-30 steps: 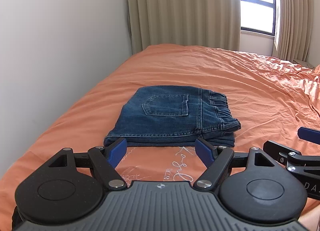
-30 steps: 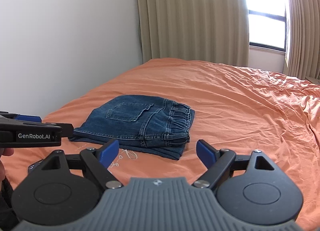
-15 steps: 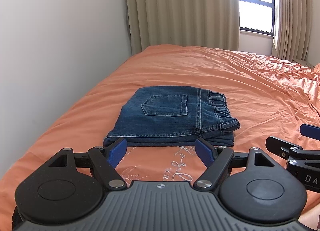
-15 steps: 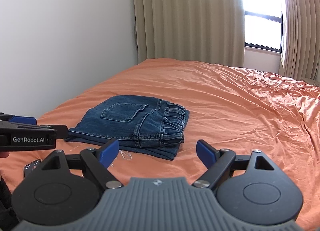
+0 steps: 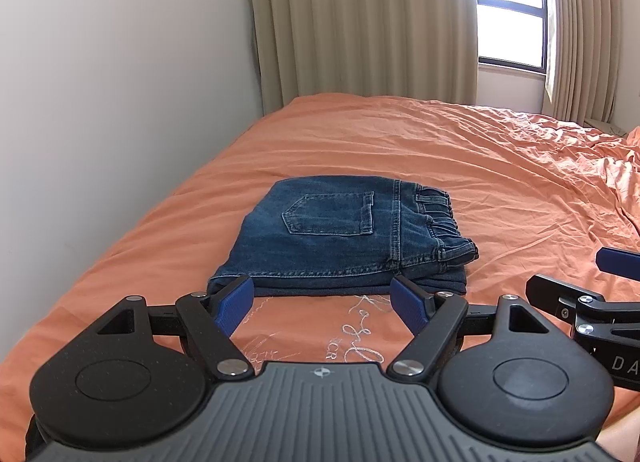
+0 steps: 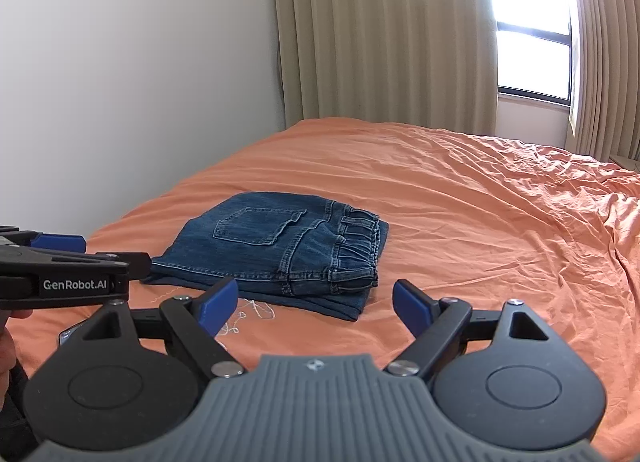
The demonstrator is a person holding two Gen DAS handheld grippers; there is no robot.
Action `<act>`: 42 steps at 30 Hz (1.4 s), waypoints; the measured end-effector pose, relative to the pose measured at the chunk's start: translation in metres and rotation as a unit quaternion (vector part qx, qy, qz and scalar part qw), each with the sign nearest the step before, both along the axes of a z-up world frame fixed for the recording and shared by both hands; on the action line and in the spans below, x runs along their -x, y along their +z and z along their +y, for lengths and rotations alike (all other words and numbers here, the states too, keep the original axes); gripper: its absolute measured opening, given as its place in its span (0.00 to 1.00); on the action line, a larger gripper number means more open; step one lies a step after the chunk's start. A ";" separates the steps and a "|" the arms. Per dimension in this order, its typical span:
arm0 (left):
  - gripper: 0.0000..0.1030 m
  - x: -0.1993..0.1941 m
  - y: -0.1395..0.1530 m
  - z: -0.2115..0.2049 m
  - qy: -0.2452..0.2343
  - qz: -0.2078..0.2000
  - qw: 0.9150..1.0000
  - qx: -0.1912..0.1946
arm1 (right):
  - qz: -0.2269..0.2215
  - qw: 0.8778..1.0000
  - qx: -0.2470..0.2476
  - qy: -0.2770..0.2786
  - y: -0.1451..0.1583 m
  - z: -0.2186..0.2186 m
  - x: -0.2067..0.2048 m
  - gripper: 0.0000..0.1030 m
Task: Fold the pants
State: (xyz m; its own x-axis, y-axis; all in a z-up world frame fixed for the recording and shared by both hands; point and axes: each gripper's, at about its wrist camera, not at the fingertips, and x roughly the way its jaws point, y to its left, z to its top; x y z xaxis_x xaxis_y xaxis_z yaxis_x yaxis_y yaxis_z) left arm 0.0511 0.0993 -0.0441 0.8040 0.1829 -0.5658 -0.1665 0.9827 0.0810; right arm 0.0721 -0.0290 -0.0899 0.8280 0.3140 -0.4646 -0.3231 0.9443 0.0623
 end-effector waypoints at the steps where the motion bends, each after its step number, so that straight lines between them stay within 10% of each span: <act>1: 0.88 0.000 0.000 0.000 0.000 -0.001 1.000 -0.001 | 0.000 1.000 0.000 0.000 0.001 0.000 0.000 0.79; 42: 0.89 0.005 0.006 -0.002 0.001 -0.017 1.000 -0.010 | 0.005 1.000 0.001 0.005 0.007 0.002 0.004 0.79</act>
